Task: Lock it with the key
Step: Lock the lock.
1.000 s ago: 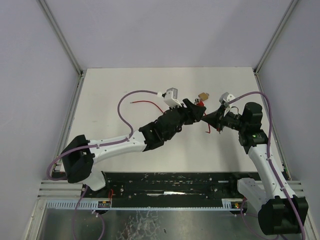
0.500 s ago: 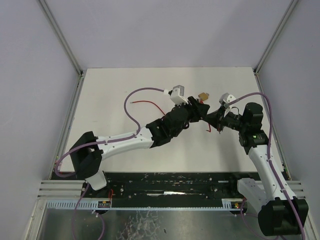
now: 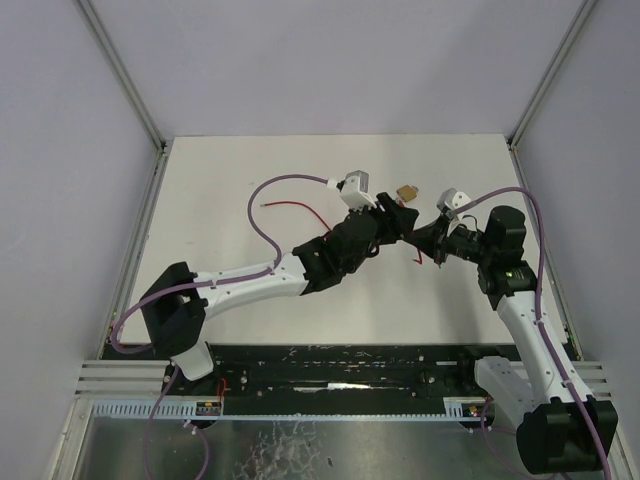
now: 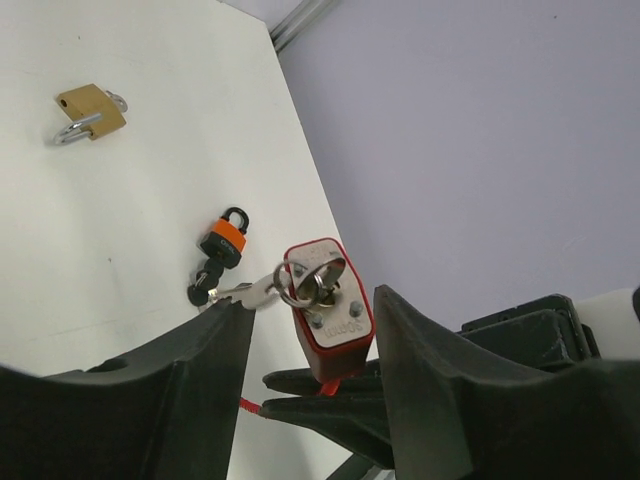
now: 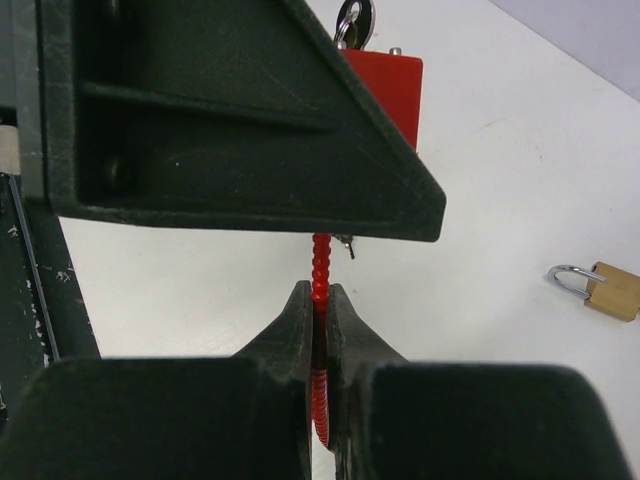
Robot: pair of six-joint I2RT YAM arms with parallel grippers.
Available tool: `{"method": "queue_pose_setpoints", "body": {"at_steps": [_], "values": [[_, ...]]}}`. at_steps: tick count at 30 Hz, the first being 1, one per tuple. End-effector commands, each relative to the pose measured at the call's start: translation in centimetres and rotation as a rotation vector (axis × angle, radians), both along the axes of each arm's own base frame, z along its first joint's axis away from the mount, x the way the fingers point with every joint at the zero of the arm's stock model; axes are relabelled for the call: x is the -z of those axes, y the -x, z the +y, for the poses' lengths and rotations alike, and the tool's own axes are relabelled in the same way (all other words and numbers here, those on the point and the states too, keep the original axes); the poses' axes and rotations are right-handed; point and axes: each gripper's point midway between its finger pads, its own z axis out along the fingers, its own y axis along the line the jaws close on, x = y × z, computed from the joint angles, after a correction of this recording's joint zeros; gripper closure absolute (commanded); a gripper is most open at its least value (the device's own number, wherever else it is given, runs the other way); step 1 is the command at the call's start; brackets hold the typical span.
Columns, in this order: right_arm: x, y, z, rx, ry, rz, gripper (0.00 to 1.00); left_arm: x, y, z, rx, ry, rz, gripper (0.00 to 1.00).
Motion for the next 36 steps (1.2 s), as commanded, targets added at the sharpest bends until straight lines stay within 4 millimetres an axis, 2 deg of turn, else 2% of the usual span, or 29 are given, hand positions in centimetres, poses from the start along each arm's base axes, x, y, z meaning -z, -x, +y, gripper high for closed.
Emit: {"method": "queue_pose_setpoints", "body": {"at_steps": [1, 6, 10, 20, 23, 29, 33, 36], "values": [[-2.1, -0.1, 0.3, -0.02, -0.001, -0.09, 1.0, -2.8, -0.9, 1.0, -0.057, 0.035, -0.049, 0.49], [-1.9, -0.1, 0.3, -0.021, -0.001, -0.083, 1.0, -2.9, -1.4, 1.3, -0.088, 0.031, -0.054, 0.5], [-1.9, -0.2, 0.3, -0.024, -0.001, -0.082, 1.0, -2.8, -1.6, 1.4, -0.095, 0.025, -0.055, 0.57], [-1.7, 0.6, 0.8, -0.073, -0.005, -0.084, 1.0, -3.5, -1.5, 1.3, -0.05, 0.019, -0.105, 0.98], [-1.8, 1.2, 1.2, -0.11, -0.014, -0.082, 0.98, -4.4, -1.1, 1.3, -0.002, 0.023, -0.16, 1.0], [-2.6, 3.0, 1.5, -0.177, -0.011, -0.117, 0.55, -7.4, 0.5, 2.0, 0.207, 0.076, -0.33, 1.0], [-3.6, 5.2, 1.7, -0.248, -0.01, -0.164, 0.36, -9.7, 1.9, 3.6, 0.367, 0.073, -0.494, 1.0], [-3.9, 6.9, 1.9, -0.313, -0.009, -0.21, 0.22, -11.1, 3.8, 5.3, 0.516, 0.088, -0.624, 1.0]]}}
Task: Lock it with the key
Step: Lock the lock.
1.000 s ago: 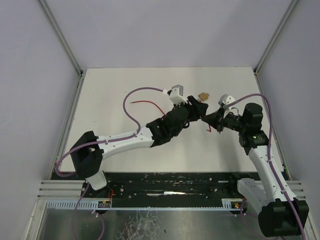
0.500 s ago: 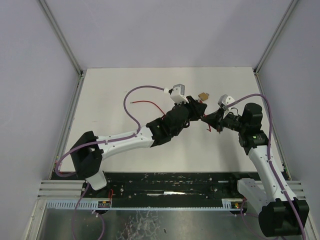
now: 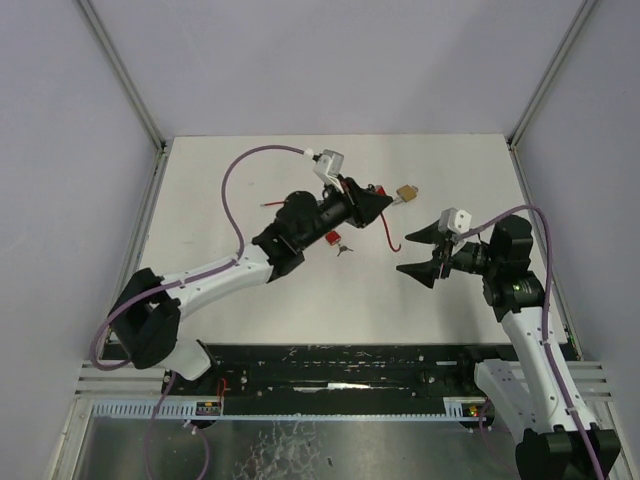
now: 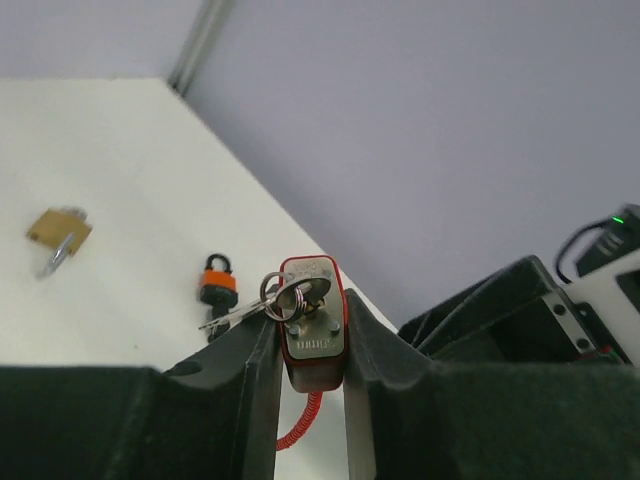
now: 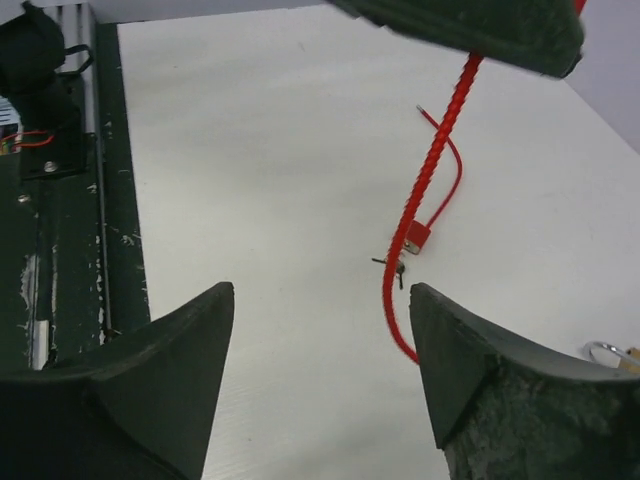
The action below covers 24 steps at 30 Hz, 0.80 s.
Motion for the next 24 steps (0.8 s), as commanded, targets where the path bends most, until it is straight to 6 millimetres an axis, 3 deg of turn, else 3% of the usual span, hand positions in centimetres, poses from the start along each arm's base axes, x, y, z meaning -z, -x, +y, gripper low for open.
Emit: {"method": "queue_pose_setpoints", "body": {"at_steps": [1, 5, 8, 11, 14, 19, 24], "values": [[-2.4, 3.3, 0.6, -0.152, -0.014, -0.137, 0.18, -7.3, 5.0, 2.0, 0.298, 0.107, -0.348, 1.0], [-2.3, 5.1, 0.7, -0.197, -0.007, -0.222, 0.02, -7.9, 7.9, 3.6, 0.451, 0.077, -0.457, 1.0], [-2.7, 7.0, 1.0, -0.26, -0.037, -0.247, 0.0, -8.0, 10.0, 4.6, 0.496, 0.059, -0.556, 1.0], [-3.5, 8.2, 1.2, -0.305, -0.072, -0.222, 0.0, -8.5, 10.9, 6.0, 0.445, 0.095, -0.659, 1.0], [-4.3, 7.6, 1.2, -0.254, -0.091, -0.162, 0.0, -9.3, 11.5, 6.8, 0.413, 0.134, -0.718, 1.0], [-5.6, 4.8, 0.5, -0.054, -0.159, -0.076, 0.0, -10.0, 11.9, 6.5, 0.392, 0.151, -0.754, 1.0], [-5.5, 5.1, 0.6, -0.06, -0.195, -0.041, 0.0, -10.0, 12.6, 6.6, 0.343, 0.154, -0.806, 1.0]]}}
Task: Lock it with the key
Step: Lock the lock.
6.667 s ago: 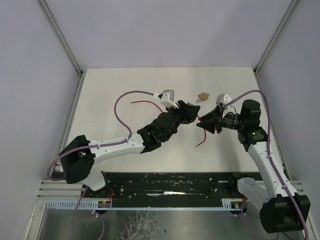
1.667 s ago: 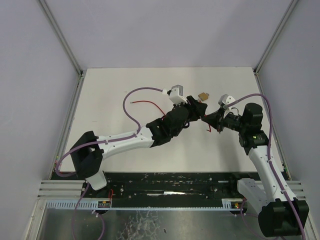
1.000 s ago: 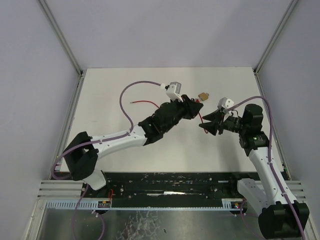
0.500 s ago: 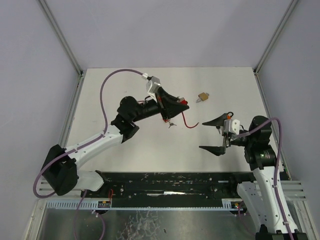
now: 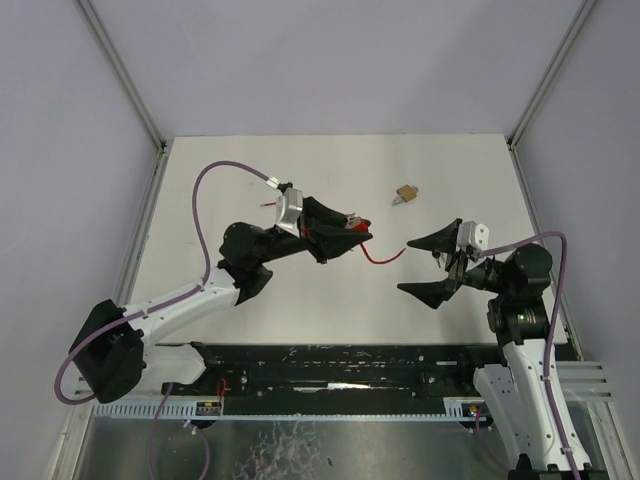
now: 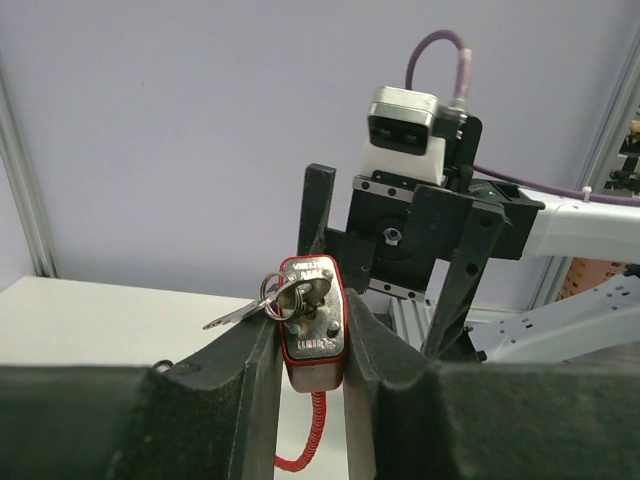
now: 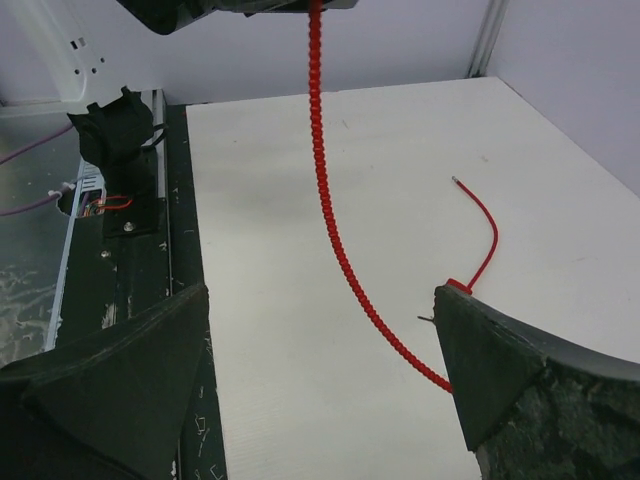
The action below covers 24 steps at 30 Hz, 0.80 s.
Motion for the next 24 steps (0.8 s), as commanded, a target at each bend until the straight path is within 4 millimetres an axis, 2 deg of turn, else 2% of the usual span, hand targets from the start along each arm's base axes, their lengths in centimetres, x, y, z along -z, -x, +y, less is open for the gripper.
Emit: {"method": "queue_pose_setpoints", "body": {"at_steps": [1, 8, 12, 17, 22, 24], "values": [[-1.3, 0.0, 0.0, 0.014, -0.051, 0.003, 0.0, -2.8, 1.3, 1.3, -0.058, 0.115, -0.162, 1.0], [-0.6, 0.9, -0.1, -0.001, -0.006, -0.102, 0.0, -2.3, 2.1, 2.0, -0.09, 0.089, -0.295, 1.0], [-0.1, -1.2, -0.8, 0.126, -0.026, -0.067, 0.01, -1.8, 1.9, 2.6, -0.155, 0.086, -0.378, 1.0], [-0.5, -5.8, -1.9, 0.321, -0.228, 0.263, 0.0, -1.8, 2.2, 1.5, -0.135, 0.09, -0.501, 1.0], [-1.8, -7.7, -1.6, 0.277, -0.394, 0.534, 0.03, -1.7, 1.6, 0.7, -0.179, 0.094, -0.589, 1.0], [-1.5, -8.7, -2.1, 0.314, -0.436, 0.622, 0.05, -1.7, 1.8, 0.8, -0.187, 0.122, -0.608, 1.0]]}}
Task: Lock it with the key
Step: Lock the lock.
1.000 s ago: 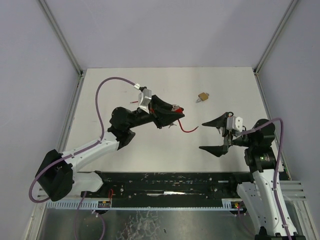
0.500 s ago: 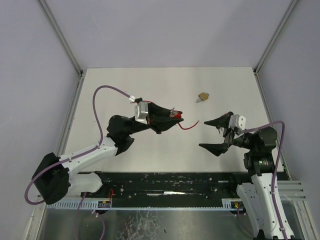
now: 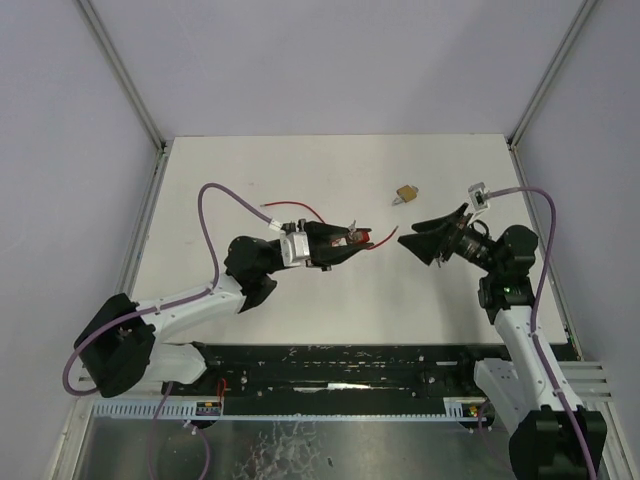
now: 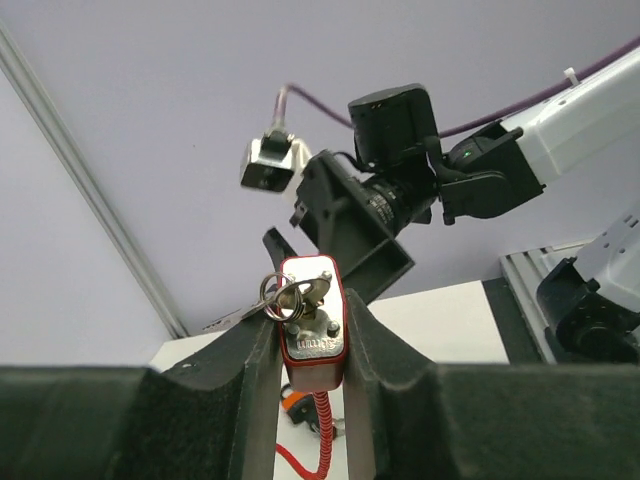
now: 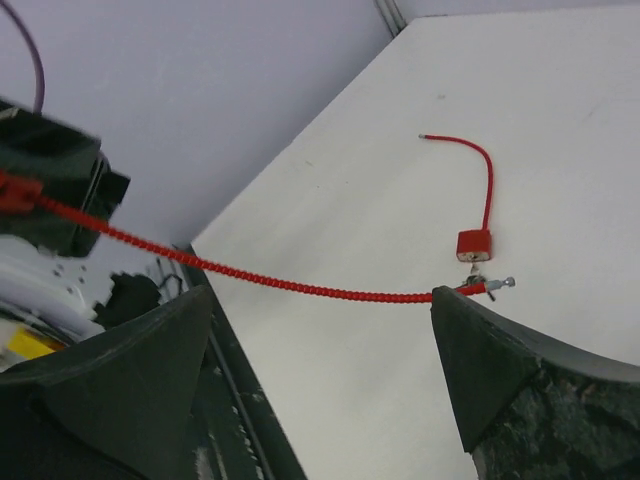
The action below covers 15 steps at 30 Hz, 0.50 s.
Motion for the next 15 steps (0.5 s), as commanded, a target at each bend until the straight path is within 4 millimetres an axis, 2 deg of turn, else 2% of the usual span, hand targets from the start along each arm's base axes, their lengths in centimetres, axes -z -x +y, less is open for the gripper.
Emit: {"method": "queue_pose_setpoints", "body": {"at_steps": [1, 5, 6, 9, 15], "values": [[-2.7, -2.0, -1.1, 0.093, -0.204, 0.155, 0.06, -3.8, 1.0, 1.0, -0.041, 0.148, -0.207, 1.0], [-0.3, -3.2, -3.4, 0.255, -0.332, 0.3, 0.07, -4.1, 1.7, 0.9, -0.06, 0.203, -0.254, 1.0], [0.2, -3.3, -3.7, 0.288, -0.359, 0.314, 0.01, -4.2, 1.8, 0.7, -0.064, 0.213, -0.256, 1.0], [1.2, -3.3, -3.9, 0.311, -0.389, 0.354, 0.0, -4.6, 2.3, 0.1, -0.062, 0.23, -0.268, 1.0], [0.6, -3.2, -3.3, 0.251, -0.408, 0.384, 0.0, -4.3, 2.9, -1.7, -0.045, 0.228, -0.264, 1.0]]}}
